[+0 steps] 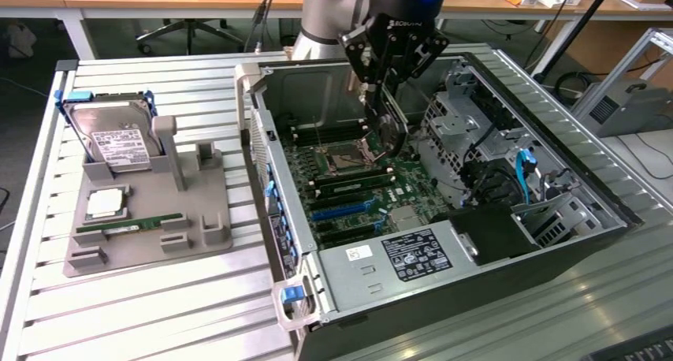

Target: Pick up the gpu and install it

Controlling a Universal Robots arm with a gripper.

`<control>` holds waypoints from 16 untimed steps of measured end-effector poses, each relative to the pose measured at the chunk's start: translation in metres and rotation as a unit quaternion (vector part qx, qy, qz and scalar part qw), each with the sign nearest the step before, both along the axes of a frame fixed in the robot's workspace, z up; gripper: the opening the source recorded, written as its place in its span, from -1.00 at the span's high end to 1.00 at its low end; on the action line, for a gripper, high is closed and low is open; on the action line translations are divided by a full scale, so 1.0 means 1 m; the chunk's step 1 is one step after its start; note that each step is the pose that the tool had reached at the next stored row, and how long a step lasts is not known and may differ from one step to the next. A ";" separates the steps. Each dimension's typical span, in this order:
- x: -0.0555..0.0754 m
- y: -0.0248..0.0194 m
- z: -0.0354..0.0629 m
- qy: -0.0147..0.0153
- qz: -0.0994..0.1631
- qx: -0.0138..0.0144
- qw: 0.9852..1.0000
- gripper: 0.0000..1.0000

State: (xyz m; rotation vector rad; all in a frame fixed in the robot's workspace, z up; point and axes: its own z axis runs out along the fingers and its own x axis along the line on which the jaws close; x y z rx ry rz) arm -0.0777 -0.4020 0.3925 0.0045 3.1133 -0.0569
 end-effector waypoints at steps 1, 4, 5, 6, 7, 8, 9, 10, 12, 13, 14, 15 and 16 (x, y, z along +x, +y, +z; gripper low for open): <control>0.000 0.0000 0.0000 0.000 0.004 0.000 1.000 0.47; 0.000 0.0000 0.0000 0.000 0.011 0.000 1.000 0.47; 0.000 0.0000 0.0000 0.000 0.014 0.000 1.000 0.47; 0.000 0.0000 0.0000 0.000 0.017 0.000 1.000 0.47; 0.000 -0.0001 0.0000 0.000 0.024 0.000 1.000 0.47; 0.000 -0.0001 0.0000 0.000 0.026 0.000 1.000 0.47; 0.000 -0.0001 0.0000 0.000 0.030 0.000 1.000 0.47; 0.000 -0.0001 0.0000 0.000 0.032 0.000 0.999 0.47; 0.000 -0.0002 0.0000 0.000 0.037 0.000 0.999 0.47; 0.000 -0.0002 0.0000 0.000 0.039 0.000 0.999 0.47; 0.000 -0.0003 0.0000 0.000 0.043 0.000 0.999 0.47; 0.000 -0.0003 0.0000 0.000 0.046 0.000 0.999 0.47; 0.000 -0.0003 0.0000 0.000 0.049 0.000 0.999 0.47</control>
